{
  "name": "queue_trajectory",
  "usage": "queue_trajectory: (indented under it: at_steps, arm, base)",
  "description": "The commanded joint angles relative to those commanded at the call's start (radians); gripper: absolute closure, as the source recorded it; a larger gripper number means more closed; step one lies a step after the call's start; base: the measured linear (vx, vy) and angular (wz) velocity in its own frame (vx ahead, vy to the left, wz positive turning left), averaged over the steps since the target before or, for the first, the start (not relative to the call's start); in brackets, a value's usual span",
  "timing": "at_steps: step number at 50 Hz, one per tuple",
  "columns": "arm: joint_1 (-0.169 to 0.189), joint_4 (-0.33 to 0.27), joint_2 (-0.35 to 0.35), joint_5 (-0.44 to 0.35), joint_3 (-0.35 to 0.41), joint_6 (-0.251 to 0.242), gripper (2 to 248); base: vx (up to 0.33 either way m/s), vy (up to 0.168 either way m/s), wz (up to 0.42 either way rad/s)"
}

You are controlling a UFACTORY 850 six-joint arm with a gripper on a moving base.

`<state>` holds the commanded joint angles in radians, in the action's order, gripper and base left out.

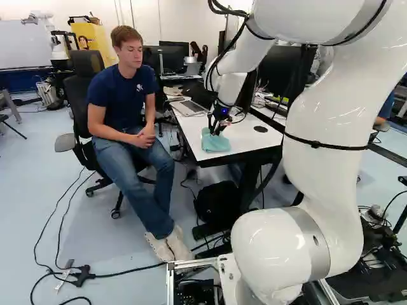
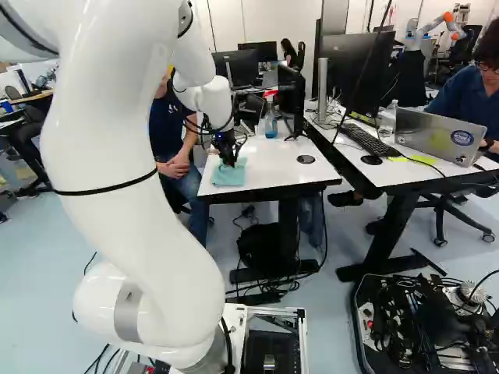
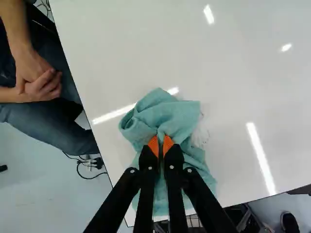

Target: Clean the table with the green towel

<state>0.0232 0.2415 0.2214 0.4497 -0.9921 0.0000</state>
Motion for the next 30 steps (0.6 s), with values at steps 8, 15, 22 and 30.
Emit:
queue_trajectory:
  at_steps: [8, 15, 22, 30]
  arm:
    - [0.029, 0.000, -0.006, 0.000, 0.007, 0.000, 219]
    - [0.055, 0.000, -0.003, 0.000, 0.004, 0.000, 219]
    - [0.080, 0.000, 0.008, 0.000, -0.010, 0.000, 219]
    - [0.106, 0.000, 0.028, 0.000, -0.034, 0.000, 219]
  base:
    - [0.000, 0.000, 0.000]
    - [0.000, 0.000, 0.000]
    - [0.000, 0.000, 0.000]
    - [0.000, 0.000, 0.000]
